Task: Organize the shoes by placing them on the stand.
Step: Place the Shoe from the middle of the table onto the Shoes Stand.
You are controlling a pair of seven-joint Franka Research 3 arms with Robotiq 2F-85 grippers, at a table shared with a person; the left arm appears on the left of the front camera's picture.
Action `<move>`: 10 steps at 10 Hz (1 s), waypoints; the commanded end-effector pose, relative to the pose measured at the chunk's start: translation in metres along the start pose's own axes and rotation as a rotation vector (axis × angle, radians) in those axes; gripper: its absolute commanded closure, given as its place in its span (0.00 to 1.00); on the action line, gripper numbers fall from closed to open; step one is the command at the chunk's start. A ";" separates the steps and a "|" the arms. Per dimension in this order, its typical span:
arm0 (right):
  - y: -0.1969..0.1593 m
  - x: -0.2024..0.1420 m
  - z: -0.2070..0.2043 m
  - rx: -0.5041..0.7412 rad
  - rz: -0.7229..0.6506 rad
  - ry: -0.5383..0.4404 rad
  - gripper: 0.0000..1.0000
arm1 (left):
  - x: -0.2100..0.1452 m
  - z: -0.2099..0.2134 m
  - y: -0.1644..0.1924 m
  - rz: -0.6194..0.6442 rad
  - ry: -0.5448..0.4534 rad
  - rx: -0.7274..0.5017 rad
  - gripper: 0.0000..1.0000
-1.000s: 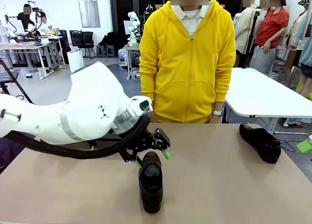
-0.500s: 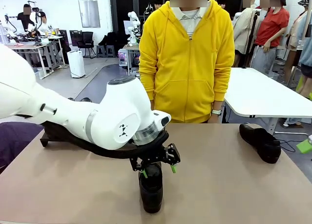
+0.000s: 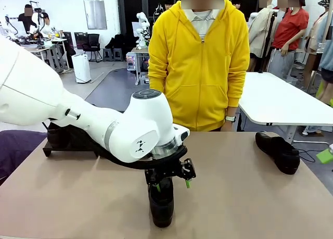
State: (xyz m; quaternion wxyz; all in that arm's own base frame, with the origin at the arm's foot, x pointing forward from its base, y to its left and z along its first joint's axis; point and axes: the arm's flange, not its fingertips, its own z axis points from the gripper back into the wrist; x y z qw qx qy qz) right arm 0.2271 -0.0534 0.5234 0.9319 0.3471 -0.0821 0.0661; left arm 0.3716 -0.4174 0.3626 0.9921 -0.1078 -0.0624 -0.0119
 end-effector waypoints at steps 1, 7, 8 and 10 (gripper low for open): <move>0.000 0.000 0.003 0.021 0.027 -0.004 0.00 | 0.003 -0.001 -0.011 0.047 -0.012 0.025 0.00; 0.000 0.000 0.003 0.021 0.027 -0.004 0.00 | 0.007 -0.011 -0.012 0.116 -0.043 0.131 1.00; 0.000 0.000 0.003 0.021 0.027 -0.004 0.00 | 0.007 -0.013 -0.013 0.113 -0.035 0.138 1.00; 0.000 0.000 0.003 0.021 0.027 -0.004 0.00 | 0.006 -0.019 -0.014 0.112 -0.019 0.191 1.00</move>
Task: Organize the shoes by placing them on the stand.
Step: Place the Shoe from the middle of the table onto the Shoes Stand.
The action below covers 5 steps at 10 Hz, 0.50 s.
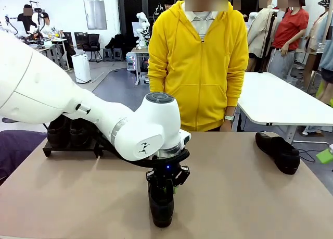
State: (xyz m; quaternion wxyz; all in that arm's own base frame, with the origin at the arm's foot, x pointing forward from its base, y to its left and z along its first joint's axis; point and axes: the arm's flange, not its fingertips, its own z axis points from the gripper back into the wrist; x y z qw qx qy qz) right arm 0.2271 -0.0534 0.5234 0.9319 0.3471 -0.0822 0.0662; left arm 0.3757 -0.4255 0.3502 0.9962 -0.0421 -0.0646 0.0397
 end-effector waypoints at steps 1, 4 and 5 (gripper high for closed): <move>0.000 0.000 0.002 0.021 0.027 -0.004 0.00 | 0.002 -0.006 -0.009 0.017 -0.007 0.064 1.00; 0.000 0.000 0.002 0.021 0.027 -0.004 0.00 | -0.001 -0.001 -0.009 0.007 0.004 0.081 1.00; 0.000 0.000 0.002 0.021 0.027 -0.004 0.00 | -0.004 0.008 -0.006 -0.043 -0.005 0.108 1.00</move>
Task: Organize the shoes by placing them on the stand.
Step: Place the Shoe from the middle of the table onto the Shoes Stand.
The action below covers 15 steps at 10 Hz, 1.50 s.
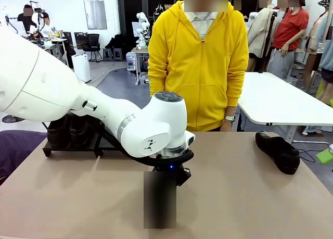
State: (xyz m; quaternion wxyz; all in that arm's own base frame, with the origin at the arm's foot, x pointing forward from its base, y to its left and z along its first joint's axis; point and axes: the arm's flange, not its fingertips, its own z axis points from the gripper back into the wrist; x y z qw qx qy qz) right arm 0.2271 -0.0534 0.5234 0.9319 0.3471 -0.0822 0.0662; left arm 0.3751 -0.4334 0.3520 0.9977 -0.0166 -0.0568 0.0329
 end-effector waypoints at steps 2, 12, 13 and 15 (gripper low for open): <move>0.000 0.000 0.003 0.021 0.027 -0.004 0.00 | -0.026 0.050 0.005 -0.228 -0.036 -0.035 1.00; 0.000 0.000 0.003 0.021 0.027 -0.004 0.00 | -0.037 0.154 0.155 -0.204 -0.428 0.107 1.00; 0.000 0.000 0.003 0.021 0.027 -0.004 0.00 | -0.037 0.154 0.155 -0.204 -0.428 0.107 1.00; 0.000 0.000 0.003 0.021 0.027 -0.004 0.00 | -0.037 0.154 0.155 -0.204 -0.428 0.107 1.00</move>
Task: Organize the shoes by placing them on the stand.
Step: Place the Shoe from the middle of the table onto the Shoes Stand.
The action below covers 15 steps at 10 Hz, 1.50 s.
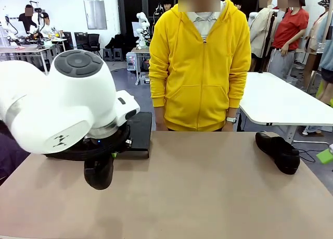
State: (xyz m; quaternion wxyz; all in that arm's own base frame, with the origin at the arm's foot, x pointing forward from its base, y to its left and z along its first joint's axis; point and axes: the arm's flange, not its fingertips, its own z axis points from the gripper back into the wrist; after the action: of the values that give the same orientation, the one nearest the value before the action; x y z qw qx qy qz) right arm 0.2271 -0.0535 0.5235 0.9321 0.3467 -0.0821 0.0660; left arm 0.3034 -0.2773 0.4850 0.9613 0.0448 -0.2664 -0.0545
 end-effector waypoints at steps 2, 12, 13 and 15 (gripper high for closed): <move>0.000 0.000 0.002 0.022 0.027 -0.004 0.00 | 0.000 0.000 0.000 0.000 0.000 0.000 1.00; 0.000 0.000 0.002 0.022 0.027 -0.004 0.00 | 0.203 -0.161 0.074 0.038 -0.066 0.023 1.00; 0.000 0.000 0.002 0.022 0.027 -0.004 0.00 | 0.205 -0.168 0.072 0.015 -0.078 -0.002 1.00; 0.000 0.000 0.002 0.022 0.027 -0.004 0.00 | 0.208 -0.174 0.071 0.017 -0.066 0.027 1.00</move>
State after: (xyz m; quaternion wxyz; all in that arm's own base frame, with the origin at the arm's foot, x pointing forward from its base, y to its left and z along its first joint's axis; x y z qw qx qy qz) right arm 0.2269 -0.0536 0.5236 0.9321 0.3466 -0.0823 0.0660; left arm 0.5725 -0.2178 0.4433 0.9564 0.0385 -0.2845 -0.0542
